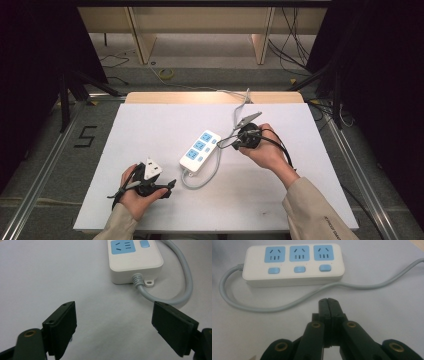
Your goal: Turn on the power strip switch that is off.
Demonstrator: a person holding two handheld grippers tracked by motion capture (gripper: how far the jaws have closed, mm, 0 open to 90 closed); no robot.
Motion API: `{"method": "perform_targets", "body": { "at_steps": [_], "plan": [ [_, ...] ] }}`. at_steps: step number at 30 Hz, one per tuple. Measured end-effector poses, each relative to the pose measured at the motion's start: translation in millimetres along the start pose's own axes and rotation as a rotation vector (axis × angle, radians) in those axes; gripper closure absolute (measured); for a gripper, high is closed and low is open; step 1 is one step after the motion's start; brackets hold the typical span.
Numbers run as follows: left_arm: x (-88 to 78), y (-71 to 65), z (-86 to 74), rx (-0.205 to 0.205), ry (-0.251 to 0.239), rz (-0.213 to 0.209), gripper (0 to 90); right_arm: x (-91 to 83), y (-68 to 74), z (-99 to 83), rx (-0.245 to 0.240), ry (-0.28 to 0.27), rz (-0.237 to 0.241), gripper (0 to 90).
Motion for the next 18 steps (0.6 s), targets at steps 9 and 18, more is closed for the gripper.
{"method": "perform_targets", "body": {
  "at_steps": [9,18],
  "plan": [
    [0.0,0.5,-0.1,0.001,-0.002,0.002,19.8,7.0,0.8,4.2,-0.001,0.007,0.004,90.0],
    [0.4,-0.4,0.3,0.004,-0.001,0.000,19.9,9.7,1.8,9.9,-0.005,0.009,0.012,90.0]
  ]
}}
Point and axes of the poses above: each handheld gripper's, and its own axes: x roughly forward along the jaws, z roughly out of its top, y roughly to its left, the point moved 7 cm from there along x, roughly forward along the jaws, and after that the axes turned 3 degrees about x, right-handed, at the moved point
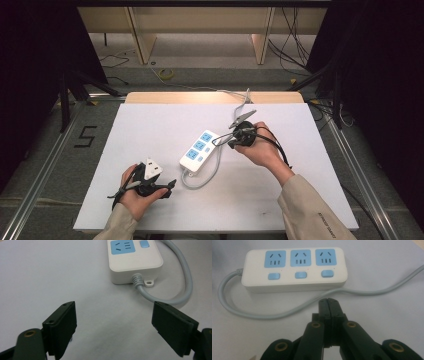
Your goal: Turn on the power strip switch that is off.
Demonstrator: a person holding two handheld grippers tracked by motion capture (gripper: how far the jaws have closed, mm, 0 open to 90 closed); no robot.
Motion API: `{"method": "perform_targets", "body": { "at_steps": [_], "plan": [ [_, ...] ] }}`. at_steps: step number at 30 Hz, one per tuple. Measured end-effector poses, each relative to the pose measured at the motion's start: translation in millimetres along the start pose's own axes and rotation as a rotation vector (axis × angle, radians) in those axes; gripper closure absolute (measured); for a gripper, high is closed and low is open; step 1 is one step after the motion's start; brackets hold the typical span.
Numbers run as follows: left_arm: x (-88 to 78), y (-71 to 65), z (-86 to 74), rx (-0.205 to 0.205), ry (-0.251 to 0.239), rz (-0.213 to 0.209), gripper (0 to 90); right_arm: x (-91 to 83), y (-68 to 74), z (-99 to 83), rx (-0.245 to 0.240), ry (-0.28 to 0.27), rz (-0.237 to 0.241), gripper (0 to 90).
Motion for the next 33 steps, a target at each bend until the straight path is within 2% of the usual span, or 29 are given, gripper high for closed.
{"method": "perform_targets", "body": {
  "at_steps": [15,17,20,33],
  "plan": [
    [0.8,-0.7,0.8,0.002,-0.001,-0.001,19.8,5.7,-2.1,6.5,0.007,0.001,-0.001,90.0],
    [1.1,-1.2,1.0,0.003,-0.001,-0.004,19.8,6.2,-1.0,6.8,0.020,0.010,-0.004,90.0],
    [1.1,-1.1,1.2,0.002,-0.002,-0.002,19.9,6.6,-1.5,8.2,0.005,0.009,-0.001,90.0],
    [1.0,-1.1,0.9,0.003,0.001,-0.005,19.9,11.7,-0.5,16.8,0.004,0.012,-0.005,90.0]
  ]
}}
Point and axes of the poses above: each handheld gripper's, and its own axes: x roughly forward along the jaws, z roughly out of its top, y roughly to its left, the point moved 7 cm from there along x, roughly forward along the jaws, and after that the axes turned 3 degrees about x, right-handed, at the moved point
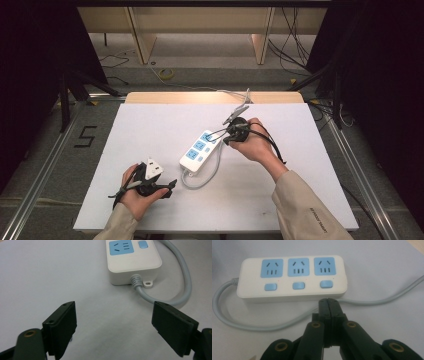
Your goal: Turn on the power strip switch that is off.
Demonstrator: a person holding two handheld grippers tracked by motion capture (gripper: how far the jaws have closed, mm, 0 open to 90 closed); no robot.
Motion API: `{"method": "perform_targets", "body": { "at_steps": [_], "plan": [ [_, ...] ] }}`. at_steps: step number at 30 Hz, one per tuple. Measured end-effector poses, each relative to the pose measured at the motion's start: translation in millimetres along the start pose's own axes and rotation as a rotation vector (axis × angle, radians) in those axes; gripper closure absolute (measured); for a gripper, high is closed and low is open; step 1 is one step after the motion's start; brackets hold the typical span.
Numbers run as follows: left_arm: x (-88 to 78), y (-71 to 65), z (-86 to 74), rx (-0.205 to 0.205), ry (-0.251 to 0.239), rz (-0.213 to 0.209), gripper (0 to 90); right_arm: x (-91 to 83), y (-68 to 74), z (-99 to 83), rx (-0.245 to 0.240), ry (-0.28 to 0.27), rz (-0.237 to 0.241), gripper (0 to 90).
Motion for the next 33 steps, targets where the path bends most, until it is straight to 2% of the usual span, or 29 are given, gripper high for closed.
{"method": "perform_targets", "body": {
  "at_steps": [33],
  "plan": [
    [-0.4,0.3,1.0,0.003,-0.004,0.001,19.9,11.5,2.0,12.3,0.006,0.017,0.004,90.0]
  ]
}}
Point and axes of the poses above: each handheld gripper's, and its own axes: x roughly forward along the jaws, z roughly out of its top, y roughly to its left, the point moved 7 cm from there along x, roughly forward along the jaws, and after that the axes turned 3 degrees about x, right-handed, at the moved point
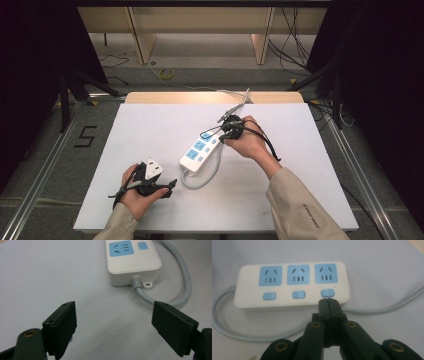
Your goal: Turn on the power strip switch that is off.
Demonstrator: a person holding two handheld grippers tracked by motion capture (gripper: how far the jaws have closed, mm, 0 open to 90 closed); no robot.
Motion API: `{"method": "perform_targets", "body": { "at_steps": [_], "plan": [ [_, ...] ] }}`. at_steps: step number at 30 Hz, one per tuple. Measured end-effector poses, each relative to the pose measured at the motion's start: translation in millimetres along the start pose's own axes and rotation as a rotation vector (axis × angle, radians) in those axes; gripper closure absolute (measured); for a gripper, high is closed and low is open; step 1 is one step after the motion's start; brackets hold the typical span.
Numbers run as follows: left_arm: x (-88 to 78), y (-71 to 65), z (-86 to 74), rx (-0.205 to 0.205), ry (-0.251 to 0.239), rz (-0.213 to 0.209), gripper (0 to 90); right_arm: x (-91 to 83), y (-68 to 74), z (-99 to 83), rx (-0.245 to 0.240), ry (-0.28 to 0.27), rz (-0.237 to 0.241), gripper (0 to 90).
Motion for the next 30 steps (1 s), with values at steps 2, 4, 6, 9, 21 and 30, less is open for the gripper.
{"method": "perform_targets", "body": {
  "at_steps": [2,4,6,9,21,30],
  "plan": [
    [0.2,-0.4,0.2,0.000,-0.001,-0.001,19.9,1.6,0.4,0.9,-0.004,-0.001,0.001,90.0],
    [0.1,-0.5,0.3,0.000,-0.001,-0.002,19.9,2.3,1.3,1.2,0.002,0.004,0.002,90.0],
    [0.1,-0.4,0.3,0.001,-0.001,-0.002,19.9,2.8,1.2,1.9,-0.004,0.006,0.003,90.0],
    [0.0,-0.1,0.1,0.002,0.001,-0.001,19.9,3.3,0.8,3.0,0.001,0.006,0.002,90.0],
    [0.3,-1.0,0.9,-0.003,-0.005,-0.001,19.9,5.1,1.3,7.1,-0.004,0.005,0.005,90.0],
    [0.4,-1.2,1.4,-0.002,-0.006,-0.003,20.0,8.3,1.2,7.8,0.011,0.017,0.006,90.0]
  ]
}}
Point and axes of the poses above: each handheld gripper's, and its own axes: x roughly forward along the jaws, z roughly out of its top, y roughly to its left, the point moved 7 cm from there along x, roughly forward along the jaws, and after that the axes turned 3 degrees about x, right-handed, at the moved point
